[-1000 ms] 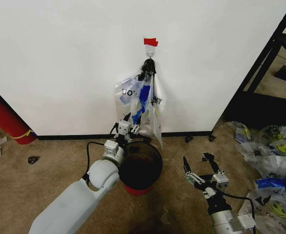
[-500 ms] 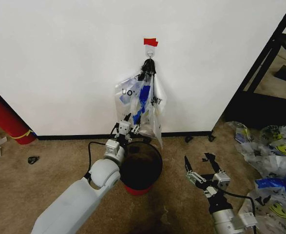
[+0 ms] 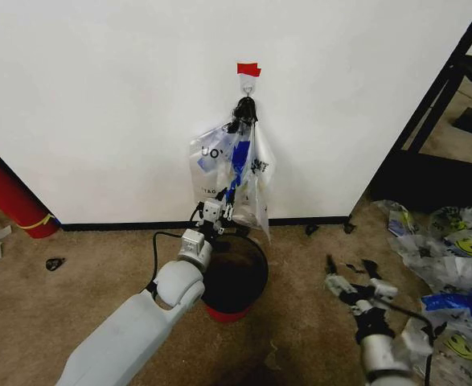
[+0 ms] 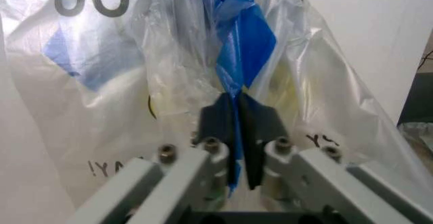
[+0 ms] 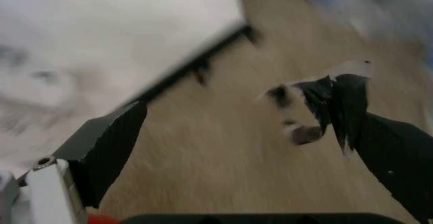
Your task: Pick up the garbage bag from the wall and place it over the trash bin.
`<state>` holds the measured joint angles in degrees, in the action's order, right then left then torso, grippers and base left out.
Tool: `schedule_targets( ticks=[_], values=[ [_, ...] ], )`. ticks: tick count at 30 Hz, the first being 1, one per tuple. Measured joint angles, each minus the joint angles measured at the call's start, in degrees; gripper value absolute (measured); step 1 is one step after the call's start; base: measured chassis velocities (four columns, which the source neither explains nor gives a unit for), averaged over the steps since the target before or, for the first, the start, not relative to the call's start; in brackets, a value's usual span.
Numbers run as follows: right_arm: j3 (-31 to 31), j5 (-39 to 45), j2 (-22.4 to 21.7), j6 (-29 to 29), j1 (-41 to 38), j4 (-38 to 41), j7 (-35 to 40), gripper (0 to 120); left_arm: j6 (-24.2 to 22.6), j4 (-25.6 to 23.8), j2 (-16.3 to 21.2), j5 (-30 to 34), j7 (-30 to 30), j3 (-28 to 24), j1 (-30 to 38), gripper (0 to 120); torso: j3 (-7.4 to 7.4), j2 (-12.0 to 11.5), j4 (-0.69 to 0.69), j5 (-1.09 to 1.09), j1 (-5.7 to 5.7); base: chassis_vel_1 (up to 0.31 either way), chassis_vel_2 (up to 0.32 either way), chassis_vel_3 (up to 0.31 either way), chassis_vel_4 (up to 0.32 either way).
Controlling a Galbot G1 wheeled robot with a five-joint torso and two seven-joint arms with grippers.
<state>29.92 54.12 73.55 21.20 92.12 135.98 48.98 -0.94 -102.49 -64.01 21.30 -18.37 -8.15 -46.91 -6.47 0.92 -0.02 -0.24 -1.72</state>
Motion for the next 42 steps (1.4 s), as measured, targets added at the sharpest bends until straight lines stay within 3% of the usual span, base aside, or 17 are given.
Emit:
schedule_targets(
  ticks=[3,5,13,19,25,33,37,42],
  values=[
    [-0.1,-1.5,-0.1,-0.9,0.2,-0.1,-1.7,100,0.1,-0.5,-0.1,-0.3,-0.1,0.3,-0.4,0,0.0,0.0,-0.01,0.02,0.0,0.0,0.0,0.0,0.0],
    [-0.4,-2.8,-0.5,-3.0,1.6,0.5,-7.0,100,0.1,-2.0,-0.1,-0.4,-0.5,0.9,-1.5,0,0.0,0.0,-0.07,0.02,0.0,0.0,0.0,0.0,0.0],
    [-1.1,2.3,-1.8,-3.7,-0.1,2.9,-14.5,100,0.1,-8.3,0.8,-1.2,-0.9,4.0,-7.0,0,0.0,0.0,-0.03,0.01,0.0,0.0,0.0,0.0,0.0],
    [-2.8,-1.4,-4.1,-5.7,-0.7,2.2,-22.7,100,0.1,-12.2,2.3,-0.9,-1.0,7.5,-10.4,0,0.01,0.0,-0.04,0.01,0.0,0.0,0.0,0.0,0.0],
    [-6.1,-8.0,-9.2,-9.6,-8.6,-2.2,-33.2,100,-0.6,-18.8,4.0,2.1,-1.9,12.1,-14.7,0,0.0,0.0,-0.05,0.0,0.0,0.0,0.0,0.0,0.0],
    [-11.7,-19.5,-11.9,-11.8,-16.1,-8.6,-36.4,100,-1.1,-25.8,5.8,5.9,-2.3,13.0,-16.8,0,0.0,0.0,-0.03,0.01,0.0,0.0,0.0,0.0,0.0],
    [-13.5,-22.0,-12.5,-12.0,-19.8,-11.6,-35.9,100,-1.5,-27.6,6.4,7.4,-2.4,12.6,-16.5,0,0.0,0.0,-0.07,0.0,0.0,0.0,0.0,0.0,0.0],
    [-19.8,-22.6,-12.6,-11.3,-29.8,-16.4,-33.3,100,-1.8,-29.9,7.6,8.9,-2.5,12.6,-16.9,0,0.0,0.0,-0.02,0.0,0.0,0.0,0.0,0.0,0.0]
  ],
)
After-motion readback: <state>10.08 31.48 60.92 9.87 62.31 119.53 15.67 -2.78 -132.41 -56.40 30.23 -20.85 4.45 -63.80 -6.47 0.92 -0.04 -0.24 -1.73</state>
